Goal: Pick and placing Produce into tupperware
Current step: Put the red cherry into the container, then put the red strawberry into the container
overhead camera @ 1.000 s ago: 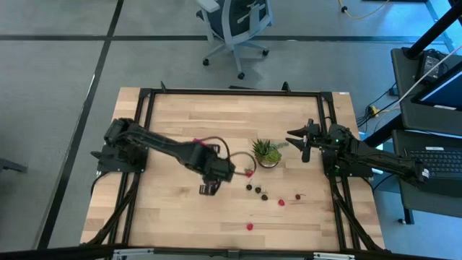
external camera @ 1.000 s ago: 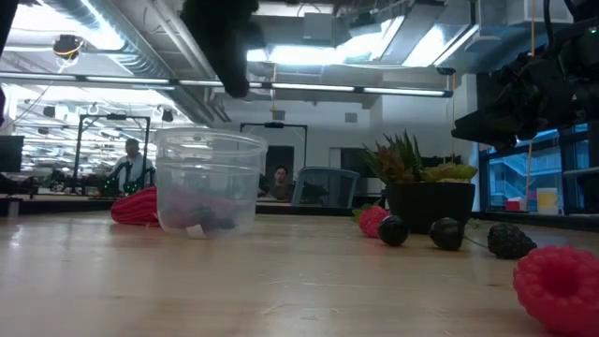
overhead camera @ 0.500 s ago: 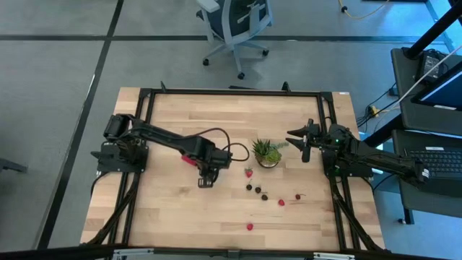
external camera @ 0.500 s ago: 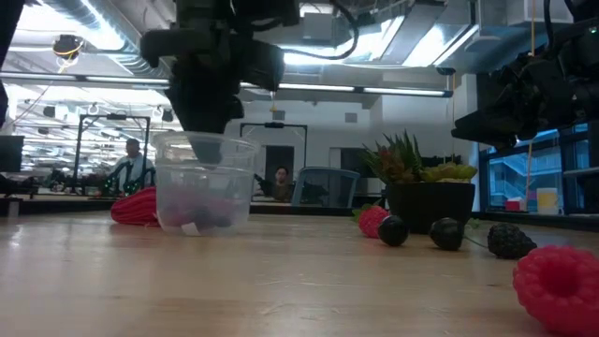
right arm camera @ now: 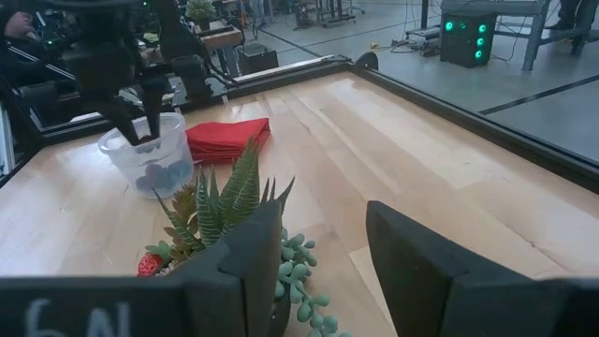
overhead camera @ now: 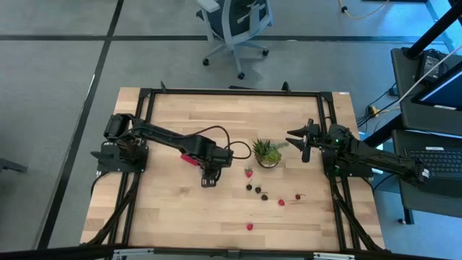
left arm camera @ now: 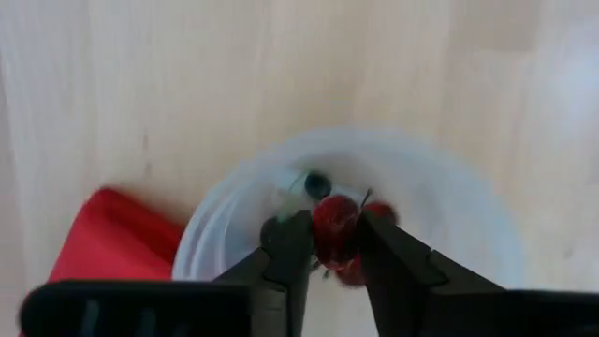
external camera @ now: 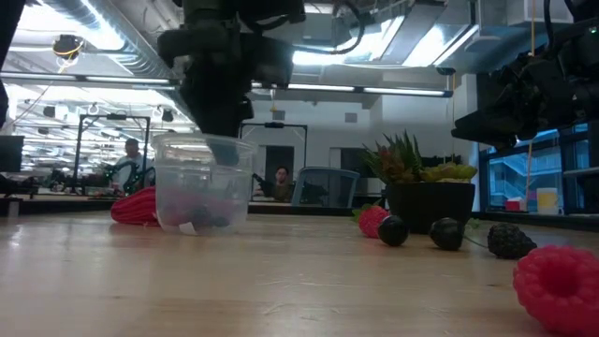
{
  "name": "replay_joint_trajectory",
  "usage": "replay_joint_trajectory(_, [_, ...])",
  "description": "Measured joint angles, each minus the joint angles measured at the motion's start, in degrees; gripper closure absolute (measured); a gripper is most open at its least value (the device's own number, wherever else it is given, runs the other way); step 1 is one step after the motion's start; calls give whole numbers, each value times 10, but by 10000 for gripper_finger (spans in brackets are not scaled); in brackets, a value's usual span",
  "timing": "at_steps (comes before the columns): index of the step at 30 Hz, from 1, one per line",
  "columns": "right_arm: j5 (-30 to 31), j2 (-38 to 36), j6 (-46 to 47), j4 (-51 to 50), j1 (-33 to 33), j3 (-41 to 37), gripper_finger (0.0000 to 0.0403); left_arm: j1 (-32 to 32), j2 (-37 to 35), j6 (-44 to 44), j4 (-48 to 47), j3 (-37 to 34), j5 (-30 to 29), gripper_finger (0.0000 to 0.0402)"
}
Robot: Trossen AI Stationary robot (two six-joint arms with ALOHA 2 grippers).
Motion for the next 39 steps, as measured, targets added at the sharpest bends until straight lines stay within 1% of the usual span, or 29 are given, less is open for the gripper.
replay_joint_trajectory(4, [0, 0, -12, 0, 0, 0, 242, -1, -3, 30, 9, 20, 23, 270])
replay_joint_trajectory(8, [0, 0, -15, 3, 0, 0, 242, -12, -23, 72, 4, 57, -14, 229])
replay_joint_trajectory(12, [-1, 0, -8, 19, 0, 0, 242, -16, -81, 88, 19, 66, -24, 212])
replay_joint_trajectory(15, [-13, 0, 4, 32, 0, 0, 242, -20, -144, 96, 68, 43, -28, 210])
replay_joint_trajectory(18, [-58, 0, -14, 55, 0, 0, 242, -29, -214, 107, 154, -14, -28, 209])
replay_joint_trajectory(20, [-83, 0, -18, 72, 0, 0, 238, -34, -261, 107, 215, -68, -28, 209])
replay_joint_trajectory(22, [-96, 0, -29, 89, 0, 0, 226, -39, -308, 107, 276, -126, -28, 209])
replay_joint_trajectory(25, [-103, 0, -42, 105, 0, 0, 189, -45, -373, 104, 365, -221, -28, 209])
replay_joint_trajectory(28, [-111, 0, -46, 119, 0, 0, 140, -50, -428, 104, 458, -314, -28, 209])
replay_joint_trajectory(31, [-112, 0, -47, 131, 0, 0, 89, -52, -475, 102, 544, -399, -28, 209])
replay_joint_trajectory(33, [-108, 0, -47, 144, 0, 2, 63, -55, -499, 102, 602, -449, -28, 209])
replay_joint_trajectory(36, [-107, 0, -70, 124, 0, 34, 40, -58, -533, 102, 662, -512, -28, 209])
replay_joint_trajectory(39, [-107, 10, -77, 65, 0, 89, 34, -57, -564, 74, 670, -563, -44, 209])
